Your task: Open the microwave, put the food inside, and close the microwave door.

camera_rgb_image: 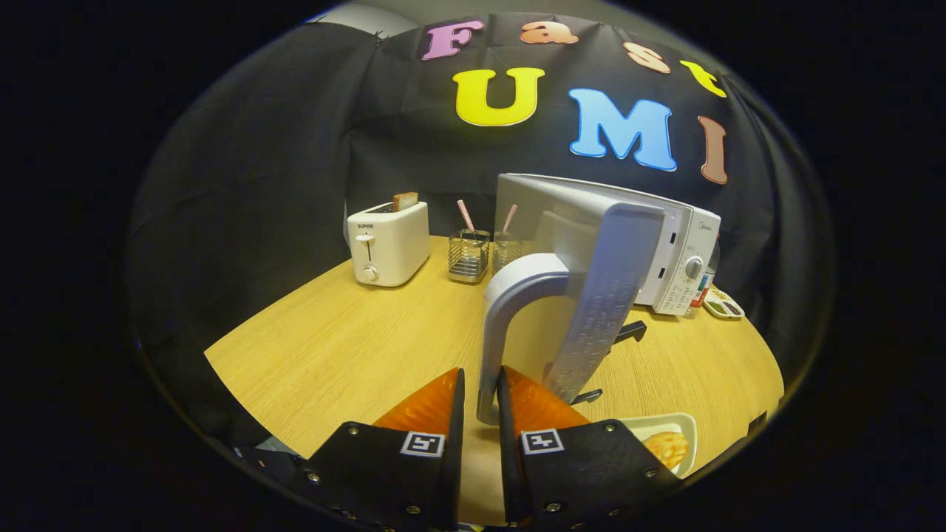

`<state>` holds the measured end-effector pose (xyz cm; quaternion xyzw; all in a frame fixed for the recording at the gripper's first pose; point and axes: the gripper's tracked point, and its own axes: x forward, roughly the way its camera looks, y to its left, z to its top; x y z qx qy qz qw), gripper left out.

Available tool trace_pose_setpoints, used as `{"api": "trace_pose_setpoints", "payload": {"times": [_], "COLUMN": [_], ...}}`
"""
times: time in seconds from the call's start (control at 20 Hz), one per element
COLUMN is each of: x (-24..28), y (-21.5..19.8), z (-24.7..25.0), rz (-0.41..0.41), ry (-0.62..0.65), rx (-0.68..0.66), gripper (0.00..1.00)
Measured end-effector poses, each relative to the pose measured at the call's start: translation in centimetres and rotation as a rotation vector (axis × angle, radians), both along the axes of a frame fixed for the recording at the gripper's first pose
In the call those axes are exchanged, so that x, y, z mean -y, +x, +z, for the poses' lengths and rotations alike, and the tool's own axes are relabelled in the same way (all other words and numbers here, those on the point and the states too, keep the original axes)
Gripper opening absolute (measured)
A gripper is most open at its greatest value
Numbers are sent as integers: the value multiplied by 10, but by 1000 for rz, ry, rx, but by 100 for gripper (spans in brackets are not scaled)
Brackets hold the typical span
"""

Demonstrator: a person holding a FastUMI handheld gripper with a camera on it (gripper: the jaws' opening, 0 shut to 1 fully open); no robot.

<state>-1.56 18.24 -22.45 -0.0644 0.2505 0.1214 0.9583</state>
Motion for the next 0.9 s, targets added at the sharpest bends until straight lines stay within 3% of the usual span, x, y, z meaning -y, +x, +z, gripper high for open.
{"api": "trace_pose_setpoints", "payload": {"times": [0.25,0.55,0.75,0.85,0.9], "x": [-16,-58,-81,-76,-70], "y": [-8,-26,-45,-51,-54], "z": [1,7,41,66,77], "rz": [7,175,294,327,337], "ry": [15,115,238,265,270], "rx": [-14,-43,-49,-13,2], "gripper": [28,29,33,44,61]}}
